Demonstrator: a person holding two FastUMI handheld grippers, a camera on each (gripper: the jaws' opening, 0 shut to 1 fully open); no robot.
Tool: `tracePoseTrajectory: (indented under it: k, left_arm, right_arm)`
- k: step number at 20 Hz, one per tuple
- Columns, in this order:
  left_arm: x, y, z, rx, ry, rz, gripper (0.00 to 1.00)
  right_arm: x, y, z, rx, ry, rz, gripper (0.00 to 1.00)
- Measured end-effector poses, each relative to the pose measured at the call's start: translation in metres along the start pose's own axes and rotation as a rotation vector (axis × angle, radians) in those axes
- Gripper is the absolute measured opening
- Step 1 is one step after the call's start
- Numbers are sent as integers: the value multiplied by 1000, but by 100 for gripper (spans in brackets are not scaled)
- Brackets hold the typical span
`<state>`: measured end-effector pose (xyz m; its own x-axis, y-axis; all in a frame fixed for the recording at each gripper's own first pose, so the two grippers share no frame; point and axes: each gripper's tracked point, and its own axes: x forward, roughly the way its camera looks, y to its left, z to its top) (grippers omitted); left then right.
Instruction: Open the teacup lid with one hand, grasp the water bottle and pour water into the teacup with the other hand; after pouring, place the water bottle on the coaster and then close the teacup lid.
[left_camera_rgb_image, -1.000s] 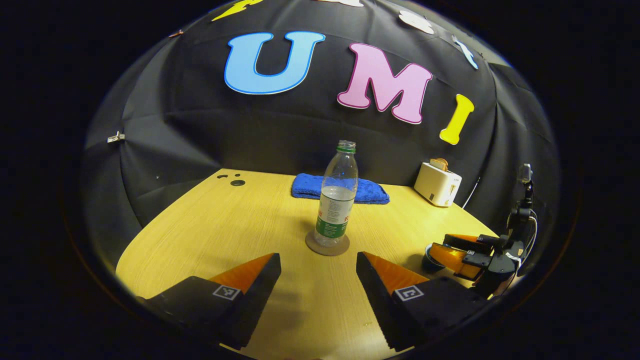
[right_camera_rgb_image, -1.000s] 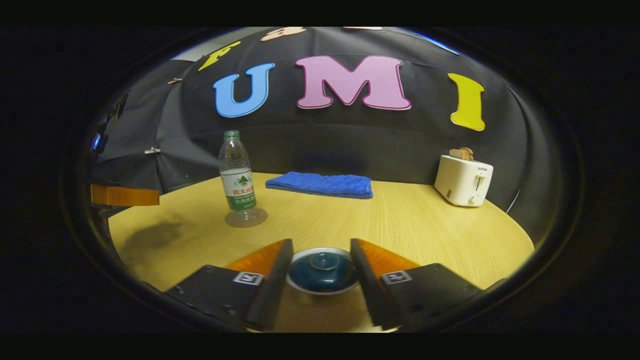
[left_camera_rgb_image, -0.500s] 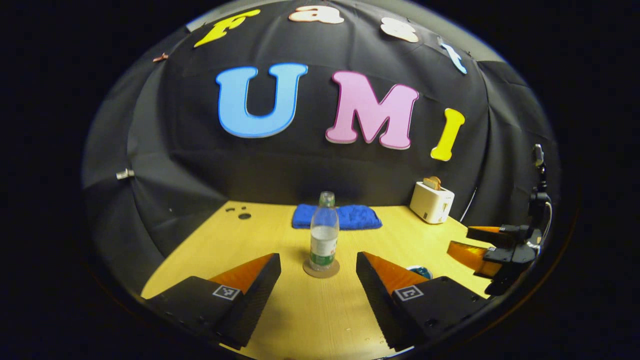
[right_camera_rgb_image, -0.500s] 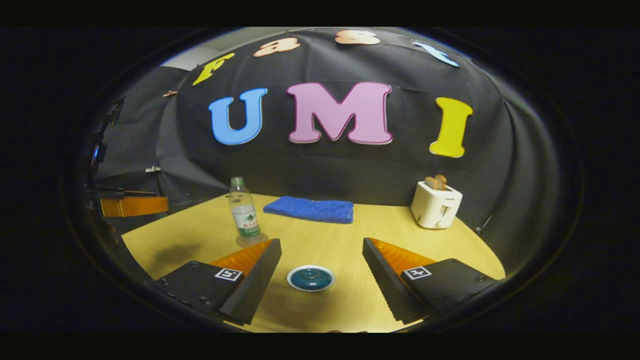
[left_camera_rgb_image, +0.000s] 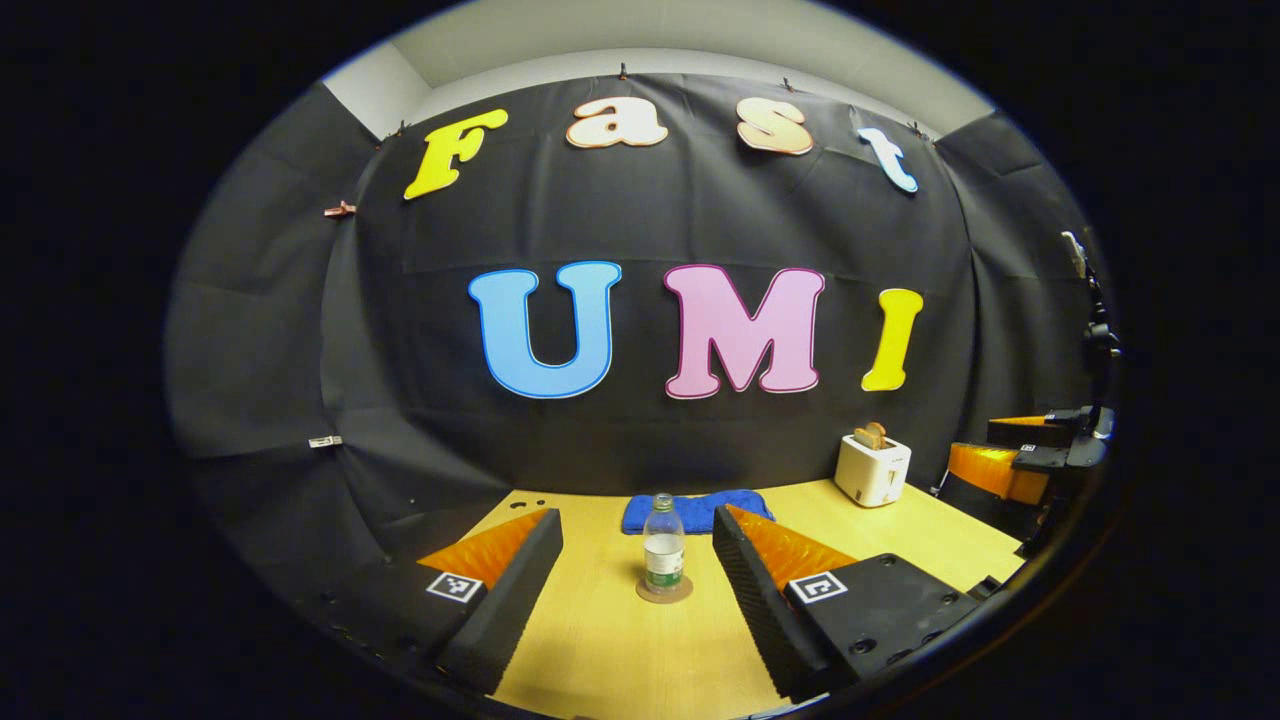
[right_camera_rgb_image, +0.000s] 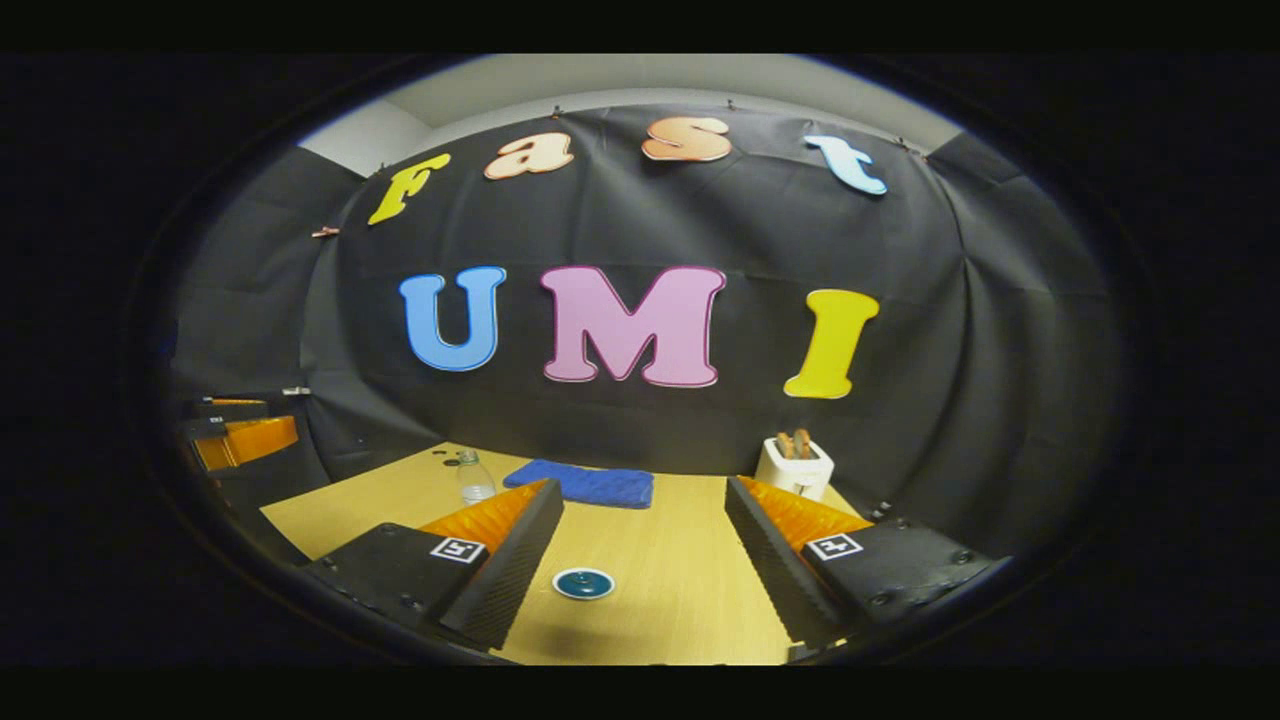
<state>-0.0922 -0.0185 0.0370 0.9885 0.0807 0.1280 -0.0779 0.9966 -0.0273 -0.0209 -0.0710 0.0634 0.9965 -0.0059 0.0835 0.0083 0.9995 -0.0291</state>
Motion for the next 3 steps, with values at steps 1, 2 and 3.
tracePoseTrajectory:
  k: [1, 2, 3]
  left_arm:
    - [-12, -4, -4, -13, 18, -4, 95]
    - [-18, -6, -7, -25, 37, -5, 95]
    - [-26, -6, -10, -39, 58, 0, 96]
  right_arm:
    - [-15, 6, -2, 12, 13, 4, 100]
    - [-26, 9, -5, 24, 30, 2, 100]
    - [-38, 13, -9, 34, 51, -3, 100]
